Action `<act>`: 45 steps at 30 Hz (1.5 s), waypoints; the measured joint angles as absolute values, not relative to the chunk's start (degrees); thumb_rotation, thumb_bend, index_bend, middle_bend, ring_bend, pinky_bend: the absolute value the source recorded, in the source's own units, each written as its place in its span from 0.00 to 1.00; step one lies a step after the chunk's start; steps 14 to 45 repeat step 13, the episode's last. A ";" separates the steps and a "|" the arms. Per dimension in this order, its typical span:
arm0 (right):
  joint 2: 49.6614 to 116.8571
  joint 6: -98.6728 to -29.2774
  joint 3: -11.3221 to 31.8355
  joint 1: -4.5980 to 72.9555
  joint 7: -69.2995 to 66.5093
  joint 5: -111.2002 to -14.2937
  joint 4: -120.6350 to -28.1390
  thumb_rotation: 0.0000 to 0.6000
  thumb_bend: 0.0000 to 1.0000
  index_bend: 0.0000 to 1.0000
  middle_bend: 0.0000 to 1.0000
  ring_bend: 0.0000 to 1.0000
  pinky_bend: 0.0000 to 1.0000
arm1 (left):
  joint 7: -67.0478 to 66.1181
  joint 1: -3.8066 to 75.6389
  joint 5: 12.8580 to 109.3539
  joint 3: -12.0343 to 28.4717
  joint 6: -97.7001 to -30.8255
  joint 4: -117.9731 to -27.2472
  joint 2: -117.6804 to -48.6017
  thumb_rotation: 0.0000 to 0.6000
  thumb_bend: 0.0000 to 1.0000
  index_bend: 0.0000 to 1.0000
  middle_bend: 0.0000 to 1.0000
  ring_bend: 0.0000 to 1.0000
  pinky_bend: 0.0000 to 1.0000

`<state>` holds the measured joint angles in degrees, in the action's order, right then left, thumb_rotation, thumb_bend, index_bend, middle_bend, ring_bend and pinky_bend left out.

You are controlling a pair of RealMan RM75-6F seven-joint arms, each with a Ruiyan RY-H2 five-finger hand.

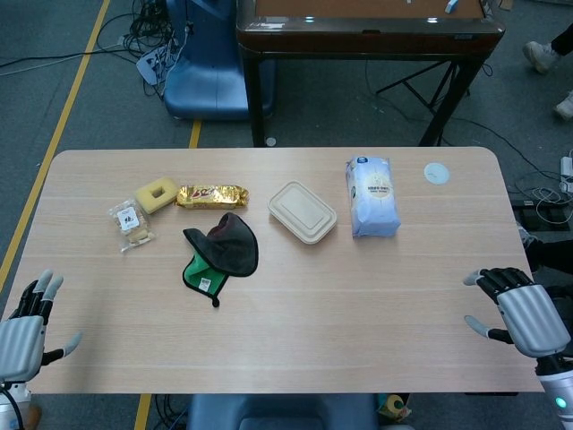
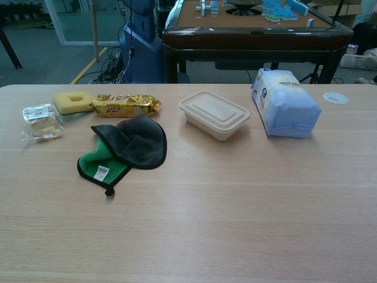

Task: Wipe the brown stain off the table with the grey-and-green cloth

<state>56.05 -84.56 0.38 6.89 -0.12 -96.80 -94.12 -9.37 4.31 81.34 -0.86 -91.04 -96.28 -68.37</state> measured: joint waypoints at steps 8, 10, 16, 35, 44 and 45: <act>56.20 -84.79 0.21 6.88 -0.11 -96.81 -94.11 1.00 0.25 0.37 0.36 0.31 0.29 | -9.18 3.67 81.82 -0.05 -90.89 -96.50 -68.19 1.00 0.17 0.07 0.00 0.04 0.34; 56.18 -84.87 0.19 6.85 -0.14 -96.80 -94.09 1.00 0.25 0.37 0.36 0.31 0.29 | -9.14 3.56 81.90 0.16 -90.86 -96.61 -68.11 1.00 0.17 0.07 0.00 0.04 0.34; 56.16 -85.03 0.14 6.80 -0.31 -96.79 -93.99 1.00 0.25 0.37 0.36 0.31 0.29 | -9.15 3.41 82.07 0.34 -90.64 -96.82 -67.99 1.00 0.17 0.07 0.00 0.04 0.34; 56.16 -85.03 0.14 6.80 -0.31 -96.79 -93.99 1.00 0.25 0.37 0.36 0.31 0.29 | -9.15 3.41 82.07 0.34 -90.64 -96.82 -67.99 1.00 0.17 0.07 0.00 0.04 0.34; 56.16 -85.03 0.14 6.80 -0.31 -96.79 -93.99 1.00 0.25 0.37 0.36 0.31 0.29 | -9.15 3.41 82.07 0.34 -90.64 -96.82 -67.99 1.00 0.17 0.07 0.00 0.04 0.34; 56.16 -85.03 0.14 6.80 -0.31 -96.79 -93.99 1.00 0.25 0.37 0.36 0.31 0.29 | -9.15 3.41 82.07 0.34 -90.64 -96.82 -67.99 1.00 0.17 0.07 0.00 0.04 0.34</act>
